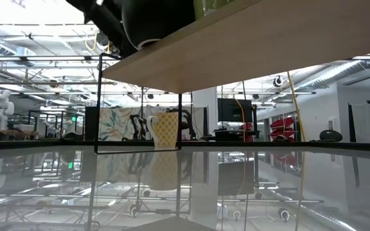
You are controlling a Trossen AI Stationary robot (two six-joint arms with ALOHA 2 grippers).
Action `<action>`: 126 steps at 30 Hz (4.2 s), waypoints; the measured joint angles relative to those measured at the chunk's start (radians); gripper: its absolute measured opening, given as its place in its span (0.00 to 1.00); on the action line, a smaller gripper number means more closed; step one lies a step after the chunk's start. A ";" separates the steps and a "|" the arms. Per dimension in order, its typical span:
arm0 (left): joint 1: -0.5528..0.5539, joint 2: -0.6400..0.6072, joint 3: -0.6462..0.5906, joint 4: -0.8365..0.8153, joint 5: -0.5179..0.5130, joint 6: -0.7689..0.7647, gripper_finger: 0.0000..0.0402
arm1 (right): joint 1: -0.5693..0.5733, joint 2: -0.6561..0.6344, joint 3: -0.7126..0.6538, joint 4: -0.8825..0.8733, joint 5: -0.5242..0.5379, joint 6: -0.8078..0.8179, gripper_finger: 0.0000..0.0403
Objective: Place coffee mugs
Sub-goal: Put the yellow-white mug on the shelf
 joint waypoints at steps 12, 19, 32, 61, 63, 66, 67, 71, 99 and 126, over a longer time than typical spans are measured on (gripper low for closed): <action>0.007 0.152 0.000 0.034 -0.068 0.226 0.28 | 0.061 -0.002 -0.076 0.030 0.000 0.037 0.00; 0.002 0.203 0.000 0.082 -0.068 0.251 0.39 | 0.061 -0.002 -0.113 0.063 0.000 0.037 0.00; -0.005 0.314 0.000 0.146 -0.083 0.213 0.67 | 0.061 -0.003 -0.133 0.083 0.000 0.039 0.00; -0.013 0.385 0.001 0.260 -0.156 0.322 0.32 | 0.061 -0.003 -0.133 0.176 0.000 0.114 0.00; -0.013 0.386 0.001 0.242 -0.129 0.325 0.27 | 0.062 -0.003 -0.133 0.199 0.000 0.115 0.00; -0.013 0.410 0.001 0.224 -0.109 0.320 0.18 | 0.074 -0.003 -0.133 0.223 -0.001 0.115 0.00; -0.014 0.411 -0.001 0.203 -0.111 0.323 0.15 | 0.080 -0.003 -0.133 0.228 -0.003 0.115 0.00; -0.027 0.412 -0.002 0.224 -0.112 0.328 0.06 | 0.103 -0.003 -0.133 0.240 -0.027 0.115 0.00; -0.329 0.029 0.274 -0.297 -0.407 -0.101 0.06 | 0.171 -0.002 -0.234 0.362 0.055 0.110 0.00; -0.759 0.039 0.554 -0.746 -0.384 -0.788 0.06 | 0.170 -0.016 -0.234 0.448 0.108 0.036 0.00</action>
